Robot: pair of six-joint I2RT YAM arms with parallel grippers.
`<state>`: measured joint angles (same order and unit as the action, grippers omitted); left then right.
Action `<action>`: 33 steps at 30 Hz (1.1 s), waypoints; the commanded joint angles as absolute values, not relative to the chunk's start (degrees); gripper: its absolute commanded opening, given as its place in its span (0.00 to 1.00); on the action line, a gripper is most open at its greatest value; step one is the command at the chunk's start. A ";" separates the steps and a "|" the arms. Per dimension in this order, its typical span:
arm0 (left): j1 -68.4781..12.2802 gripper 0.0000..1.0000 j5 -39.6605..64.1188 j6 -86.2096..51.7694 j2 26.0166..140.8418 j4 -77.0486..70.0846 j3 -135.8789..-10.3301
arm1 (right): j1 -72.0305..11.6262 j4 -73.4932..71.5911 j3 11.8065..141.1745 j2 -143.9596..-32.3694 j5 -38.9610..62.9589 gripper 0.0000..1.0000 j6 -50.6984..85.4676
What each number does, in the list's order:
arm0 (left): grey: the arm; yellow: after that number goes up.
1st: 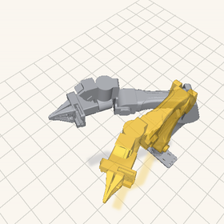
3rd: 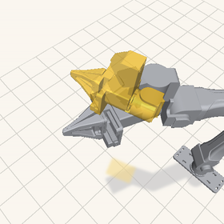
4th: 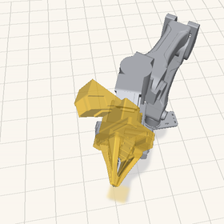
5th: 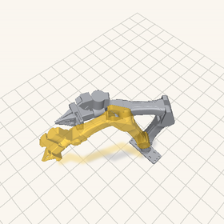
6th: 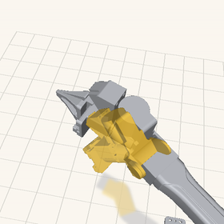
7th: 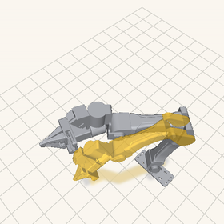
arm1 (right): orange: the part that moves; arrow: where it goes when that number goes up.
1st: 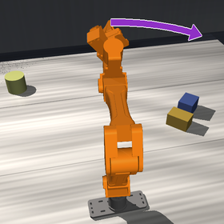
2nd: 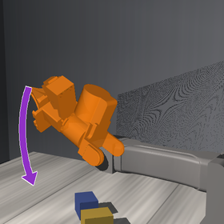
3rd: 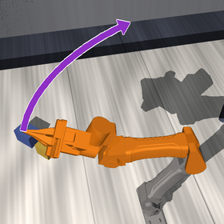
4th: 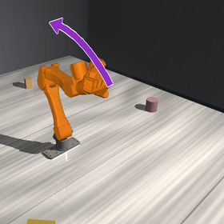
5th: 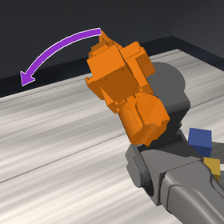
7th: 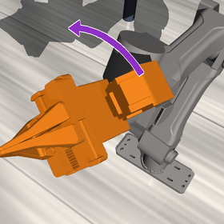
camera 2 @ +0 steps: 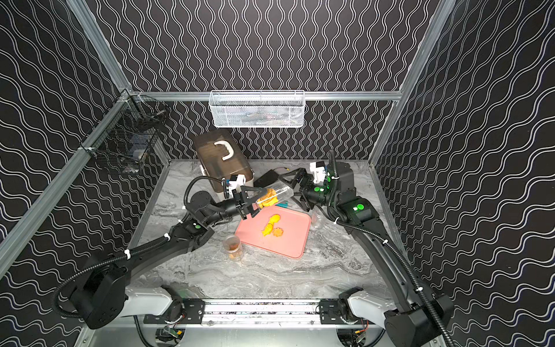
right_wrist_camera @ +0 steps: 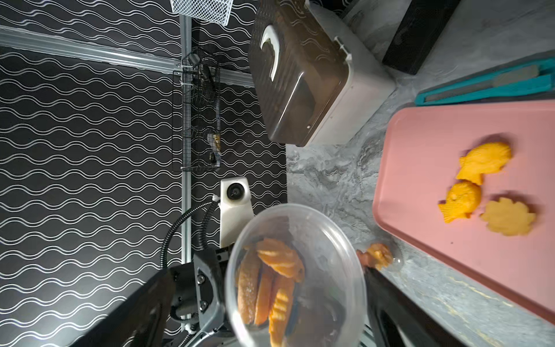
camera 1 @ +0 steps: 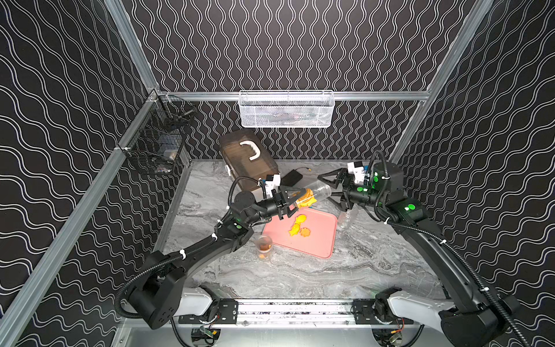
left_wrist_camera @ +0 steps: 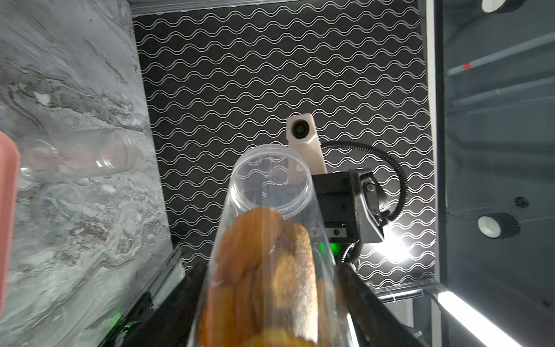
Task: Pour the cookies out of the jar
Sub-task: Pick up the jar from the center of the board, then unscrew the lid from the jar.
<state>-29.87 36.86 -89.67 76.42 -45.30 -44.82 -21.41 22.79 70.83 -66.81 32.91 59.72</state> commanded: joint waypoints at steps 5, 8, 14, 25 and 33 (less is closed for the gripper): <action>-23.62 0.62 48.88 -89.20 76.45 -46.58 -43.41 | -15.68 32.72 71.68 -64.84 41.46 1.00 50.68; -19.77 0.62 54.73 -91.82 77.01 -50.76 -42.85 | -14.83 35.50 72.28 -64.78 45.70 1.00 47.69; -16.10 0.64 63.49 -100.60 78.56 -62.69 -43.11 | -14.72 33.34 68.85 -63.06 52.06 1.00 47.79; -15.91 0.66 71.78 -96.71 74.68 -54.85 -45.76 | -14.78 18.97 63.05 -61.98 60.06 1.00 57.23; -15.88 0.69 73.25 -80.29 71.23 -32.17 -48.45 | -16.31 15.57 61.97 -61.82 60.74 0.99 59.45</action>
<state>-16.03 70.78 -86.43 71.94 -38.52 -47.62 -15.77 19.42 62.06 -61.91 59.46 57.87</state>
